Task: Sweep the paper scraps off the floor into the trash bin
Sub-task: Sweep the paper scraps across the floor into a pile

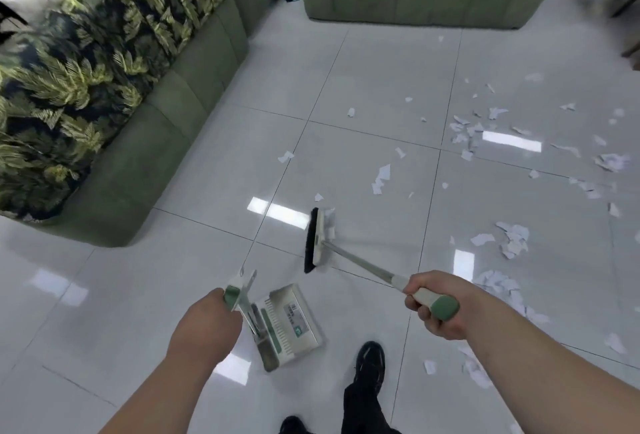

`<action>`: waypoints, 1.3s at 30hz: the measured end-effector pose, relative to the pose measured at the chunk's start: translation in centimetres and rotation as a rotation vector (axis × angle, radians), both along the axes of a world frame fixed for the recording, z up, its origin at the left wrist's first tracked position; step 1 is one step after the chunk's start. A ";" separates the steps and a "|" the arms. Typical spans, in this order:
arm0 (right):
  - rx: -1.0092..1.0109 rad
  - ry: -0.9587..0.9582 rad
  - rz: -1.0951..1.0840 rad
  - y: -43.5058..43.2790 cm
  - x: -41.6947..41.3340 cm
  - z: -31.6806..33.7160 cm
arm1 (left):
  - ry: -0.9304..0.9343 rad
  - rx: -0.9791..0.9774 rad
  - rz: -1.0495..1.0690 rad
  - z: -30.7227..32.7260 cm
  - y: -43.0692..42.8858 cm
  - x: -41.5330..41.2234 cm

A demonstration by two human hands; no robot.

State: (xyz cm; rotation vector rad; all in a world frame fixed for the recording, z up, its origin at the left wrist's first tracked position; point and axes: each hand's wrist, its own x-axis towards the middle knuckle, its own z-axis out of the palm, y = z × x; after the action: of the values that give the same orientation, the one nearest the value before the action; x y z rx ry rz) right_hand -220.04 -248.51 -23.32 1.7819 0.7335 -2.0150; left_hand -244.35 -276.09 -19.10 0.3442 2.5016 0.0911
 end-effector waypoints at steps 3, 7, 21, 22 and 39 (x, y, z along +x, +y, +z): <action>0.059 -0.021 -0.065 3.1 4.3 1.3 | -0.010 0.032 -0.078 0.3 4.4 1.1; 0.117 -0.080 -0.152 6.0 9.8 2.5 | -0.012 0.073 -0.180 1.1 9.9 2.8; 0.257 -0.072 -0.455 8.7 13.2 6.8 | 0.023 0.180 -0.312 2.6 17.8 2.0; 0.253 -0.058 -0.455 8.8 12.1 7.0 | 0.025 0.185 -0.302 2.5 17.8 1.3; -0.003 0.267 -0.077 9.2 -27.6 1.6 | -0.015 0.129 -0.025 2.0 14.4 -21.1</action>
State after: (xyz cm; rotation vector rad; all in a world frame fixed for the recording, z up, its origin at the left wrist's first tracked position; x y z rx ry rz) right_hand -247.61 -239.34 -21.67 1.5784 0.7464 -2.3337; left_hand -265.44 -261.67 -17.15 0.4258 2.4824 0.2454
